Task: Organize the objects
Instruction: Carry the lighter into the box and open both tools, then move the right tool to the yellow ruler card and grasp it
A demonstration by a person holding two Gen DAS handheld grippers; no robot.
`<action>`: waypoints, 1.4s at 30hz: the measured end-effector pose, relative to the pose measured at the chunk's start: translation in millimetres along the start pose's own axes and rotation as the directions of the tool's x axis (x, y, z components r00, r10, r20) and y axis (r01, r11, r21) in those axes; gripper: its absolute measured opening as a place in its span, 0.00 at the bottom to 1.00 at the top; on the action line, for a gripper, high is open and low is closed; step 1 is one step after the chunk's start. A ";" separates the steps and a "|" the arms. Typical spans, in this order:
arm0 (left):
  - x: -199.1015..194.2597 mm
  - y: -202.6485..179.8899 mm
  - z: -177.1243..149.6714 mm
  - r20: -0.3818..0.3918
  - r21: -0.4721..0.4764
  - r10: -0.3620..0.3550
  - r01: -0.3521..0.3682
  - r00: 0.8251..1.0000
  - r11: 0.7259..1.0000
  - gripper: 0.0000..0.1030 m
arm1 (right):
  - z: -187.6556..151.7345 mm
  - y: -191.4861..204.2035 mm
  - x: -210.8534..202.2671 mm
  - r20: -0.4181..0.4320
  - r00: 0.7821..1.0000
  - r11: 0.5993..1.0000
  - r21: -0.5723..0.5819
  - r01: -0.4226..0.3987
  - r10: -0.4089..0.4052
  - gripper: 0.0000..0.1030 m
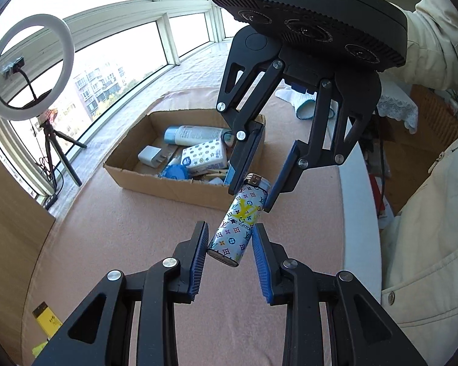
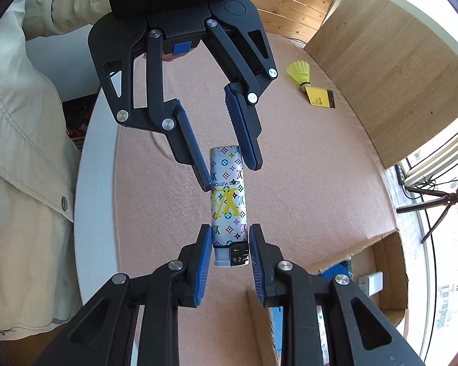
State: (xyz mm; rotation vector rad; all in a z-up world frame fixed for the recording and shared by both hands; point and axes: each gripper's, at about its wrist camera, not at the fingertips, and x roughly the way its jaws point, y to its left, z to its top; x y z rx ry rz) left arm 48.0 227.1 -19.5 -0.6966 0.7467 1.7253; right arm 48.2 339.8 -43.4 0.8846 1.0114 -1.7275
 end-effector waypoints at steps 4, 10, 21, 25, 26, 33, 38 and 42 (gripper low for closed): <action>31.2 10.9 49.7 0.011 0.046 -0.015 0.014 1.000 0.999 0.30 | -35.7 -26.7 -15.1 -0.018 0.999 0.999 0.024 0.040 -0.039 0.21; 76.7 28.7 103.9 0.025 0.083 -0.040 0.038 0.999 0.996 0.29 | -86.0 -59.4 -35.1 -0.025 0.995 0.993 0.065 0.096 -0.095 0.21; 112.1 50.9 89.4 -0.056 -0.061 0.173 -0.176 0.983 0.982 0.76 | -121.9 -66.6 -24.1 -0.068 0.979 0.969 0.143 0.200 -0.192 0.36; 94.0 66.1 58.5 -0.073 -0.162 0.237 -0.246 0.969 0.956 0.80 | -112.9 -69.5 -21.0 -0.089 0.972 0.954 0.191 0.231 -0.218 0.46; 81.4 67.0 47.7 -0.078 -0.183 0.254 -0.264 0.964 0.947 0.81 | -108.0 -69.4 -19.0 -0.098 0.971 0.952 0.195 0.235 -0.219 0.47; 21.2 71.6 -19.2 -0.119 -0.293 0.367 -0.386 0.923 0.875 0.84 | -47.1 -69.7 -7.9 -0.090 0.955 0.932 0.210 0.295 -0.282 0.60; -31.6 71.0 -86.2 -0.159 -0.432 0.455 -0.476 0.876 0.766 0.88 | 16.0 -79.2 23.0 -0.081 0.954 0.899 0.320 0.300 -0.289 0.69; -72.2 67.2 -147.9 -0.226 -0.533 0.500 -0.536 0.836 0.655 0.89 | 69.8 -96.8 70.1 -0.115 0.963 0.814 0.515 0.269 -0.245 0.74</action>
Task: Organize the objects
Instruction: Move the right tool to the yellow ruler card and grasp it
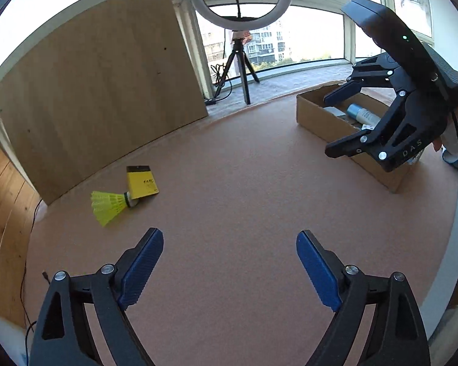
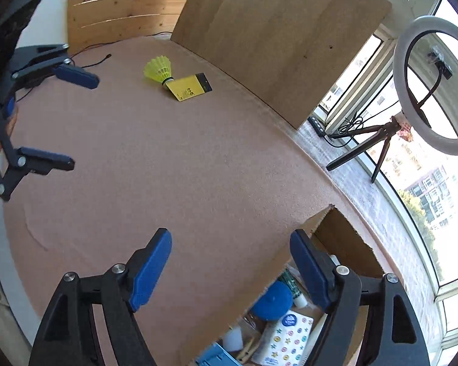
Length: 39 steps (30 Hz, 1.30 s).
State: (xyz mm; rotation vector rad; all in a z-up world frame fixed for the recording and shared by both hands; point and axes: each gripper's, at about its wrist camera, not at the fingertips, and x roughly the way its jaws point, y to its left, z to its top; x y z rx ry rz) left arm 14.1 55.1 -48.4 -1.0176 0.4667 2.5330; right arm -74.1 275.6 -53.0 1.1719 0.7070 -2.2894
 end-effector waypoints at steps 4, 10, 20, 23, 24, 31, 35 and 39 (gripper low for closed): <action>-21.8 31.6 -41.6 -0.010 -0.054 0.039 -0.040 0.999 0.998 0.90 | 56.9 24.1 51.6 -0.008 0.997 0.977 0.202 -0.074 0.077 0.74; -45.4 48.9 -78.3 -0.008 -0.065 0.039 -0.040 0.999 0.997 0.91 | 140.9 42.4 143.3 -0.019 0.979 0.880 0.442 -0.174 0.203 0.74; -71.4 89.3 -123.9 -0.016 -0.152 0.083 -0.084 0.996 0.985 0.91 | 200.4 35.2 215.4 -0.078 0.971 0.804 0.578 -0.140 0.225 0.76; -74.8 97.7 -129.5 -0.017 -0.176 0.090 -0.092 0.996 0.980 0.91 | 205.2 47.0 215.7 -0.139 0.981 0.867 0.495 -0.051 0.137 0.61; -76.1 99.6 -130.0 -0.015 -0.179 0.093 -0.094 0.996 0.979 0.91 | 204.7 47.0 214.0 -0.153 0.984 0.880 0.476 -0.011 0.095 0.50; -64.5 103.0 -118.2 -0.013 -0.172 0.091 -0.091 0.996 0.981 0.92 | 172.2 39.3 196.1 -0.128 0.977 0.889 0.448 -0.099 0.173 0.43; -51.6 100.0 -109.9 -0.012 -0.188 0.069 -0.070 0.998 0.980 0.92 | 137.5 66.6 166.8 -0.145 0.977 0.964 0.236 -0.120 0.157 0.43; -33.6 96.3 -108.0 -0.016 -0.166 0.040 -0.042 0.999 0.985 0.94 | 86.2 108.4 122.2 -0.127 0.964 0.972 -0.001 -0.234 0.232 0.42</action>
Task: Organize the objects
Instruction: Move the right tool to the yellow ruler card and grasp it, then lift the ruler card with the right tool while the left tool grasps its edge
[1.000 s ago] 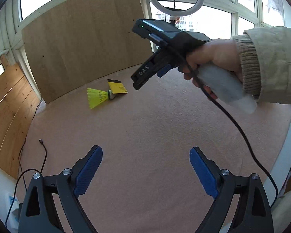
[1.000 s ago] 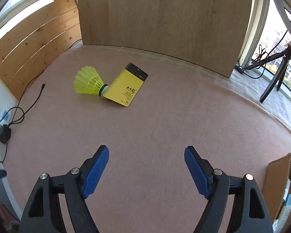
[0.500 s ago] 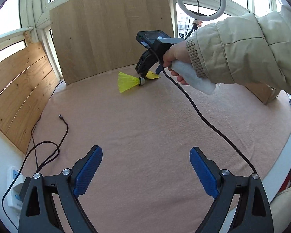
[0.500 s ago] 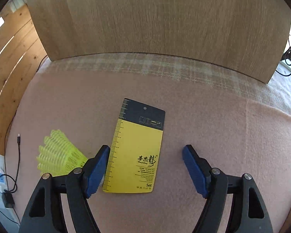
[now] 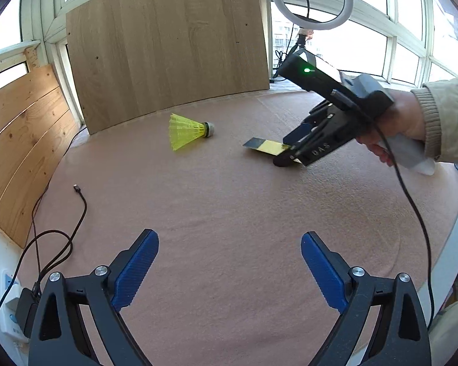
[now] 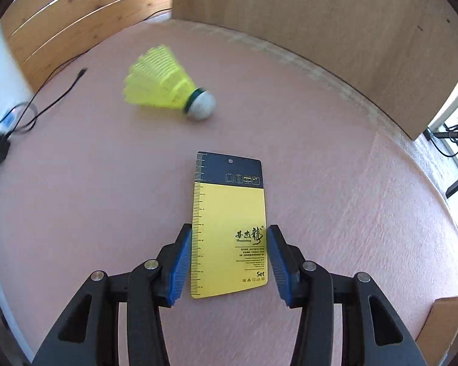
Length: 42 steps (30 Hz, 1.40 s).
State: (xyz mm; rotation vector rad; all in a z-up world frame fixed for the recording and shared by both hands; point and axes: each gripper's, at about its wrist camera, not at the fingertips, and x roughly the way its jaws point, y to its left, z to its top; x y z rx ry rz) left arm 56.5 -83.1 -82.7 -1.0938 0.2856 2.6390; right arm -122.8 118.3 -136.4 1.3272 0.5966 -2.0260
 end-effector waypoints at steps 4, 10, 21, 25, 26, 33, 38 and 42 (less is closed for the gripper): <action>17.9 -15.1 -3.5 -0.024 0.069 -0.074 0.076 0.997 0.995 0.94 | -62.5 54.6 -30.4 0.004 0.998 0.970 -0.233 -0.065 0.068 0.42; 19.8 -50.9 -7.6 -0.054 0.220 -0.314 0.318 0.948 0.922 0.94 | -119.2 116.6 -58.6 0.000 0.991 0.877 -0.466 -0.116 0.131 0.42; 43.2 -96.9 -20.7 -0.228 0.359 -0.466 0.519 0.855 0.776 0.94 | -147.7 122.9 -69.9 -0.015 0.982 0.772 -0.617 -0.156 0.186 0.45; 51.0 -104.4 -21.6 -0.255 0.374 -0.494 0.556 0.831 0.742 0.89 | -145.7 109.3 -66.2 -0.043 0.972 0.789 -0.576 -0.213 0.231 0.46; 54.4 -107.3 -22.8 -0.270 0.388 -0.491 0.561 0.828 0.732 0.82 | -144.8 107.4 -65.2 -0.051 0.969 0.791 -0.569 -0.226 0.240 0.46; 58.0 -107.8 -12.6 -0.263 0.425 -0.503 0.566 0.824 0.706 0.55 | -132.7 98.2 -61.4 -0.112 0.952 0.792 -0.533 -0.299 0.285 0.39; 59.2 -108.0 -9.9 -0.272 0.441 -0.486 0.556 0.831 0.705 0.54 | -132.2 109.5 -66.9 -0.115 0.958 0.752 -0.598 -0.278 0.263 0.29; 60.2 -106.2 -7.9 -0.298 0.425 -0.494 0.577 0.817 0.698 0.54 | -134.2 103.4 -65.4 -0.135 0.956 0.758 -0.584 -0.289 0.260 0.34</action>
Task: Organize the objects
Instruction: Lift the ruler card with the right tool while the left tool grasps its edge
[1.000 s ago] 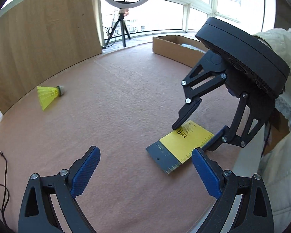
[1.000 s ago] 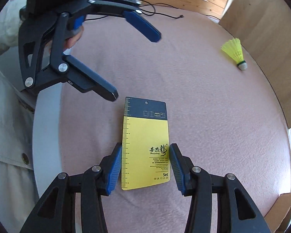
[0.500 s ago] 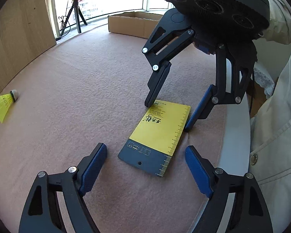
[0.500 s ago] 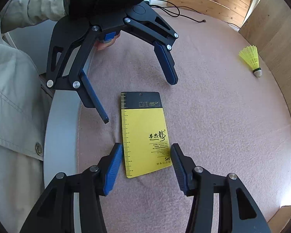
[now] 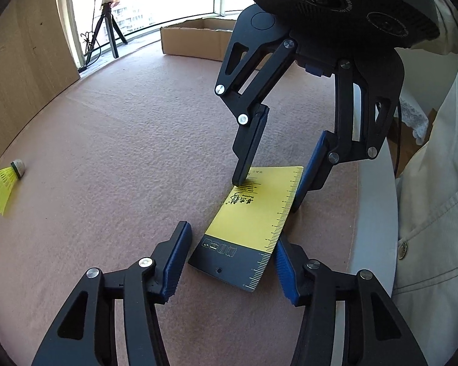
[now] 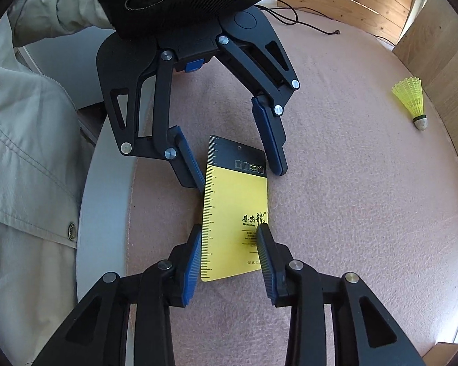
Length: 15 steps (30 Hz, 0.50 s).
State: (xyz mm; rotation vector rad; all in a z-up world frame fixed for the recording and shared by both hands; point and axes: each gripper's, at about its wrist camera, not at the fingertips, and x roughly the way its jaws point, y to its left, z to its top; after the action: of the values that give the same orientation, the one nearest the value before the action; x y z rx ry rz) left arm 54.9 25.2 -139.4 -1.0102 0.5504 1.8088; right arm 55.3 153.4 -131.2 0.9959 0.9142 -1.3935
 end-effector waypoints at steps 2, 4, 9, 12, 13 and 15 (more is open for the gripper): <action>-0.5 4.5 1.6 -0.007 -0.022 -0.014 0.014 1.000 1.000 0.54 | -1.2 2.0 -2.8 -0.015 1.000 1.000 -0.006 0.021 -0.021 0.34; -1.1 6.0 1.9 -0.015 -0.027 -0.007 0.006 1.000 1.000 0.50 | -2.9 4.0 -8.0 -0.014 0.999 0.999 -0.009 0.043 -0.044 0.34; -3.9 9.6 1.7 -0.019 -0.050 0.037 -0.038 0.999 0.998 0.32 | -5.7 1.5 -21.9 0.015 0.996 0.996 0.008 0.089 -0.089 0.30; -6.9 7.6 0.2 -0.008 -0.061 0.049 -0.049 0.999 0.997 0.20 | -11.2 2.2 -24.8 0.017 0.994 0.994 0.016 0.112 -0.112 0.11; -7.8 7.1 0.3 -0.005 -0.065 0.056 -0.057 0.998 0.996 0.16 | -9.8 0.7 -23.7 0.015 0.993 0.993 0.018 0.117 -0.117 0.03; -10.3 6.5 0.2 0.004 -0.075 0.060 -0.059 0.998 0.995 0.10 | -7.6 -2.4 -21.8 0.018 0.994 0.994 0.026 0.109 -0.109 0.03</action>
State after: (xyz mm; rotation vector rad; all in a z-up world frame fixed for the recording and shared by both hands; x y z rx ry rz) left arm 51.1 17.2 -131.2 -1.0484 0.5173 1.8965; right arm 53.4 168.1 -113.3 0.9617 0.9511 -1.5066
